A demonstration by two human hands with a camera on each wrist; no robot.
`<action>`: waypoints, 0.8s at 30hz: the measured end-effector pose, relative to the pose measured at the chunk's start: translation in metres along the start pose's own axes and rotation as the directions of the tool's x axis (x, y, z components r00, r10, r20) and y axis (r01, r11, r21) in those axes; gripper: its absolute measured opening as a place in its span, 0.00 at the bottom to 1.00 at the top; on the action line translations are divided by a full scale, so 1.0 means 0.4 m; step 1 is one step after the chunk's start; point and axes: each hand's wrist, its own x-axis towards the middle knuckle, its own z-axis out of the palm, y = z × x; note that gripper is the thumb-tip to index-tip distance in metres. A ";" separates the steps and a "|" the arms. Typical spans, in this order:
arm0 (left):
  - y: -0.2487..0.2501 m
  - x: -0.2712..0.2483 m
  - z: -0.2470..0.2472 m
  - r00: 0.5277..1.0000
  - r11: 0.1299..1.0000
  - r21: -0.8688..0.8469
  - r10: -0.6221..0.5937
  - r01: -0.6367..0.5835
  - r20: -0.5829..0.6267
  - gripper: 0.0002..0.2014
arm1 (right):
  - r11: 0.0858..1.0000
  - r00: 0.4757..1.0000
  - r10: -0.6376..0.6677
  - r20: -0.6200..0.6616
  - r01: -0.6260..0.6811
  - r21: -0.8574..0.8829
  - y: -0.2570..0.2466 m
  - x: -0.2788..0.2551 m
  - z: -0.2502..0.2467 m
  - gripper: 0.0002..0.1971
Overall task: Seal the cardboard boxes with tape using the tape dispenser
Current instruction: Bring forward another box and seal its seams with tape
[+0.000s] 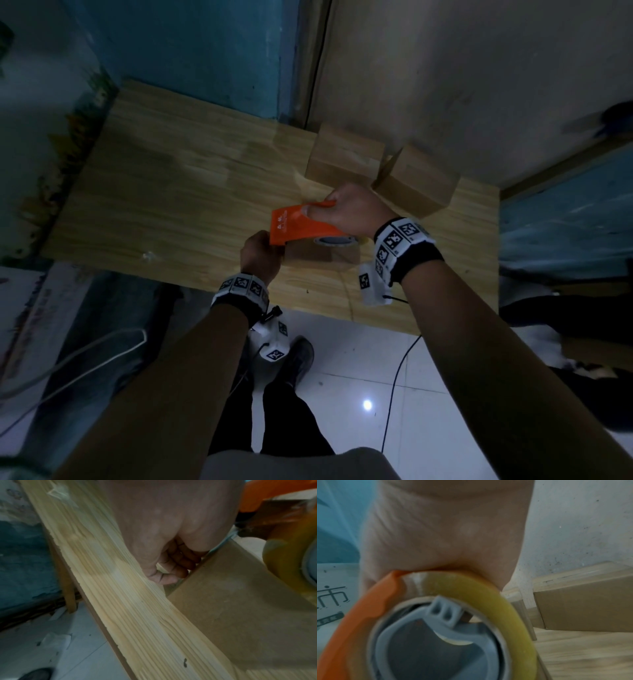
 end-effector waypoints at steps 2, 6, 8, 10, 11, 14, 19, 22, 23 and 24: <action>0.002 0.001 0.008 1.000 1.000 0.000 -0.012 0.012 0.014 0.11 | 1.000 1.000 0.009 -0.010 -0.009 -0.002 0.000 0.000 0.001 0.28; 0.001 0.004 0.012 1.000 0.999 -0.039 -0.015 0.016 0.027 0.11 | 1.000 1.000 0.006 -0.030 -0.006 -0.008 -0.002 -0.001 0.009 0.27; 0.000 0.006 0.008 0.998 0.996 -0.070 -0.053 0.056 0.043 0.11 | 1.000 0.999 0.004 -0.038 -0.004 -0.008 -0.002 -0.001 0.008 0.28; -0.003 0.003 0.007 0.983 0.969 -0.171 -0.165 0.177 0.082 0.13 | 1.000 0.999 0.004 -0.032 -0.004 -0.012 -0.005 -0.002 0.007 0.29; -0.004 -0.004 0.012 0.973 0.945 -0.237 -0.207 0.226 0.102 0.16 | 1.000 1.000 0.002 -0.030 -0.002 -0.012 -0.005 -0.002 0.006 0.29; 0.004 -0.021 0.031 0.994 0.957 -0.289 -0.062 0.035 -0.088 0.13 | 1.000 0.999 -0.003 -0.035 0.003 -0.005 -0.004 -0.006 0.007 0.29; -0.007 -0.025 0.032 0.976 0.982 -0.113 0.130 -0.151 -0.175 0.08 | 1.000 0.999 0.009 -0.031 -0.009 0.000 -0.010 -0.014 0.008 0.29; -0.013 -0.039 0.032 0.965 0.977 -0.098 0.165 -0.188 -0.204 0.09 | 1.000 1.000 0.005 -0.030 -0.006 -0.007 -0.012 -0.015 0.004 0.30; -0.016 -0.043 0.034 0.961 0.977 -0.086 0.171 -0.193 -0.215 0.09 | 1.000 1.000 0.005 -0.031 -0.005 -0.006 -0.012 -0.015 0.004 0.29; -0.019 -0.046 0.035 0.962 0.979 -0.079 0.164 -0.185 -0.217 0.09 | 1.000 0.999 0.004 -0.033 -0.004 0.001 -0.011 -0.015 0.005 0.29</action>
